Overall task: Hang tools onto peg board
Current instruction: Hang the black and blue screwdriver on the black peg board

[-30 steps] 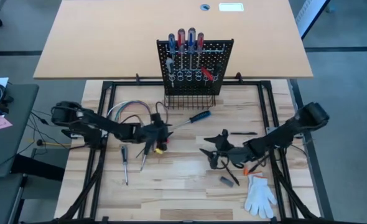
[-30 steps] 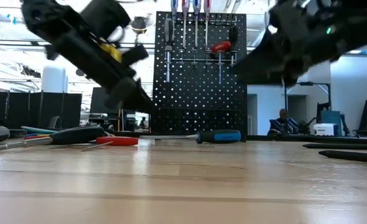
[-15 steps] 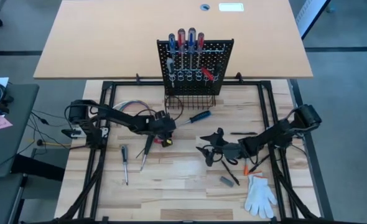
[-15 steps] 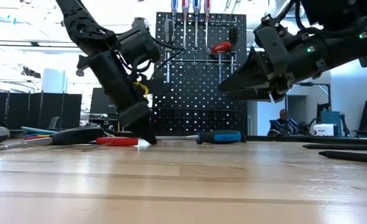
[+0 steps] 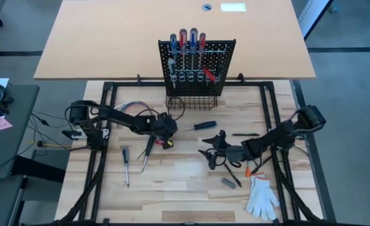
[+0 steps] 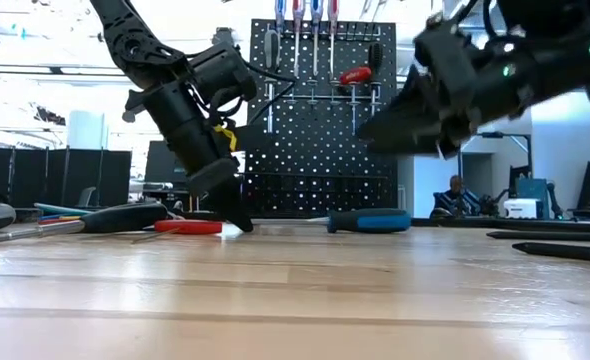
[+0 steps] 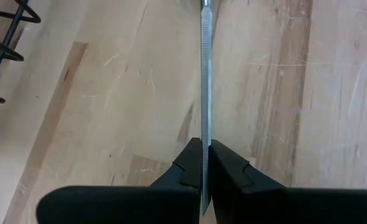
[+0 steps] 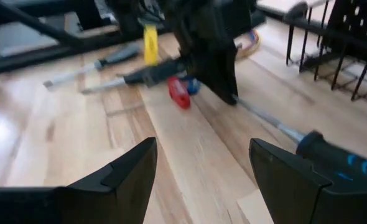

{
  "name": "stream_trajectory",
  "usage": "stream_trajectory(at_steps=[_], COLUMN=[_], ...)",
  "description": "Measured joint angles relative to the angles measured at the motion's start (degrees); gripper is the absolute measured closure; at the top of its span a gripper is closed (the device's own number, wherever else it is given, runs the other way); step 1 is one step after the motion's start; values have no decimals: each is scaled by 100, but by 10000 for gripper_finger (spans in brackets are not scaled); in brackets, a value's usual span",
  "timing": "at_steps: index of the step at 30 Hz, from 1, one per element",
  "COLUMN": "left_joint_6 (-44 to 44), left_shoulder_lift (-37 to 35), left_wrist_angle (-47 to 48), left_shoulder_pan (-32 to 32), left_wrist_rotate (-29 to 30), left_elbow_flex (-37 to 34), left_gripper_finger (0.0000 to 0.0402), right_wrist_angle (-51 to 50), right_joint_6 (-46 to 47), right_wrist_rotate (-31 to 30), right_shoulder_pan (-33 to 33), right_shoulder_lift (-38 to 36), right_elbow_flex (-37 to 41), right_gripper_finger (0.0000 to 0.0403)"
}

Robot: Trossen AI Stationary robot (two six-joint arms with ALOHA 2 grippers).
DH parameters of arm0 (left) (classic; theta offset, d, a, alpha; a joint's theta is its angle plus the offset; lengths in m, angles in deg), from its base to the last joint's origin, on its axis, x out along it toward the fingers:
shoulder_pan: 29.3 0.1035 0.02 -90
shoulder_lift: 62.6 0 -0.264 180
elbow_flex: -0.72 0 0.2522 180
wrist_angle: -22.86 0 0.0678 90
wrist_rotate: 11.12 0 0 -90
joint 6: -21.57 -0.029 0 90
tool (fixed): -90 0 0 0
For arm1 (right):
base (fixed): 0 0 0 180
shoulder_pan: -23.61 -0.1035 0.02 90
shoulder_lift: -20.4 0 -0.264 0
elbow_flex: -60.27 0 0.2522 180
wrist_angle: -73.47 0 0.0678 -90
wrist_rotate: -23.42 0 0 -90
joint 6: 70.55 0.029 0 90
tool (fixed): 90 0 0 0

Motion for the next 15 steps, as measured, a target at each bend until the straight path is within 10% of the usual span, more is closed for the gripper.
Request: stream_trajectory(at_steps=[15], left_joint_6=[95], left_shoulder_lift=[-2187], left_wrist_angle=[-2329], left_shoulder_pan=[-401], left_wrist_rotate=[-484], left_elbow_flex=[-1195], left_gripper_finger=[401], right_wrist_angle=[197], right_joint_6=[-1827], right_wrist_rotate=[808], right_shoulder_pan=[-1198], right_shoulder_lift=[-913], right_elbow_flex=[-4], right_gripper_finger=[139])
